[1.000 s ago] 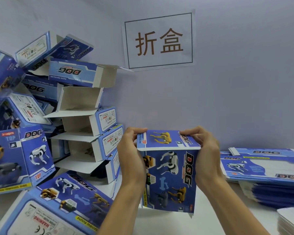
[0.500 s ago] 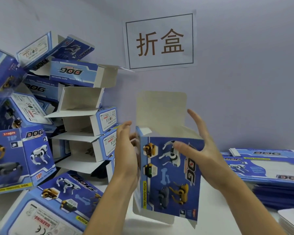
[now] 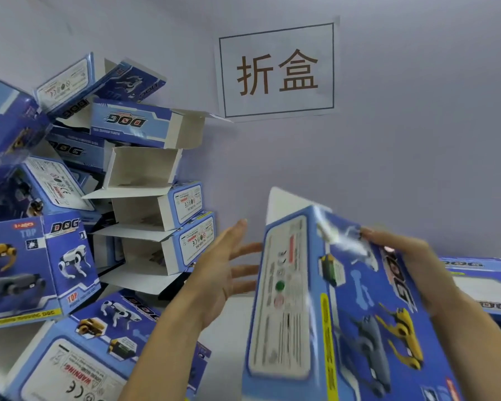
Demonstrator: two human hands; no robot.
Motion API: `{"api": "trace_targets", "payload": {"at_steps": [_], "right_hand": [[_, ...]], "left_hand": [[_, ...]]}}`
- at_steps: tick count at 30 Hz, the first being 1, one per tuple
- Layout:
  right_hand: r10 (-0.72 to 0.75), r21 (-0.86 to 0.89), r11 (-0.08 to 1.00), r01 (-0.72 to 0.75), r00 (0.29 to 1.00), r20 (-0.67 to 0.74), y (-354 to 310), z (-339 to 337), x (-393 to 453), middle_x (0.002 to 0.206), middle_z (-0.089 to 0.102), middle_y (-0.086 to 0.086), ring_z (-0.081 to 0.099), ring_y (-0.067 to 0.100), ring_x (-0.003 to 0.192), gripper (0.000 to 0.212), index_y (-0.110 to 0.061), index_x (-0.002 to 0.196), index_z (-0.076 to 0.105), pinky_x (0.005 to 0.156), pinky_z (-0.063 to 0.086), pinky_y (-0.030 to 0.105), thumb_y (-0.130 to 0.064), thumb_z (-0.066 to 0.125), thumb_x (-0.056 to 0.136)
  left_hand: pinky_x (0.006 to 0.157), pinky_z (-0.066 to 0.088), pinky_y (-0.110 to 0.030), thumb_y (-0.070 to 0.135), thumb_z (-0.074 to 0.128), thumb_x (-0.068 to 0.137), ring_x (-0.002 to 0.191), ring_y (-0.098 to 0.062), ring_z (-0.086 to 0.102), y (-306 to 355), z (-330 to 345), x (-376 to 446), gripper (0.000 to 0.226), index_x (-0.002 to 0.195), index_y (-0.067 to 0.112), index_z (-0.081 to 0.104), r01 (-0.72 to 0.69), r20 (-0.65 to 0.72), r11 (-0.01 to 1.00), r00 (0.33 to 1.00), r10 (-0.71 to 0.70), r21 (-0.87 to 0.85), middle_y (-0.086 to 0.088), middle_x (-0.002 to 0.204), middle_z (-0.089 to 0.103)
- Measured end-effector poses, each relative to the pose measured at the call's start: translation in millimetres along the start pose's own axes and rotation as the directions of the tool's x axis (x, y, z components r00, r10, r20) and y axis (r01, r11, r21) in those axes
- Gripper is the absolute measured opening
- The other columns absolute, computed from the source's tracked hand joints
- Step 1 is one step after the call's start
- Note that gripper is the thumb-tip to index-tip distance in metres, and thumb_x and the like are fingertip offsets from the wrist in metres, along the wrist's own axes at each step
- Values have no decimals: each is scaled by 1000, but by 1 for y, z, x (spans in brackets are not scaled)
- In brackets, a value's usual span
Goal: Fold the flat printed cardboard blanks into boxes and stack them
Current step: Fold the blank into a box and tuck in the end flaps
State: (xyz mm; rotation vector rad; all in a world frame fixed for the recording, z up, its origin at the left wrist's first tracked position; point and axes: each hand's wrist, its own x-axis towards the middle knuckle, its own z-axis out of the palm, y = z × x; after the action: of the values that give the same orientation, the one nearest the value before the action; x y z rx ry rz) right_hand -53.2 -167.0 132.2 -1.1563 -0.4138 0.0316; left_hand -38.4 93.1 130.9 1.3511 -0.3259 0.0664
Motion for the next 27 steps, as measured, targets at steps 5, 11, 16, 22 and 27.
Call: {"api": "trace_targets", "payload": {"at_steps": [5,11,16,22,27], "right_hand": [[327,-359,892,-275,941,91,16,19,13,86,78,6,76,21,75,60,-4,118,72,90,56,45,-47,79,78],[224,-46,974,-220,964,142,18,19,7,81,76,14,74,28,71,65,-6,107,76,61,61,34,-65,61,84],[56,-420,904,-74,997,-56,19,23,19,65,74,-4,70,8,53,28,-15,118,68,45,51,16,-27,63,94],[78,-422,902,-93,996,-53,29,14,26,80,77,8,74,22,63,19,-14,108,68,49,55,25,-20,64,89],[20,-418,908,-28,1000,-23,35,8,30,88,77,10,75,27,71,42,-18,109,69,53,57,29,-27,72,68]], "left_hand": [[51,53,-30,25,59,98,56,-18,67,-7,-6,1,18,107,13,68,-2,-100,994,995,13,110,-7,74,72],[69,61,-39,25,63,93,76,-28,74,-17,-7,1,18,106,15,70,0,20,998,1000,-1,61,-17,96,76],[76,59,-45,27,66,83,83,-31,72,-28,17,0,34,114,14,60,66,157,997,985,-73,47,-18,102,74],[62,59,-35,18,63,95,75,-27,73,-28,16,1,15,110,14,63,61,66,997,996,-64,52,-16,98,75],[59,62,-35,8,64,94,81,-31,75,-28,15,2,16,107,17,69,23,36,999,999,-24,24,-16,102,74]]}}
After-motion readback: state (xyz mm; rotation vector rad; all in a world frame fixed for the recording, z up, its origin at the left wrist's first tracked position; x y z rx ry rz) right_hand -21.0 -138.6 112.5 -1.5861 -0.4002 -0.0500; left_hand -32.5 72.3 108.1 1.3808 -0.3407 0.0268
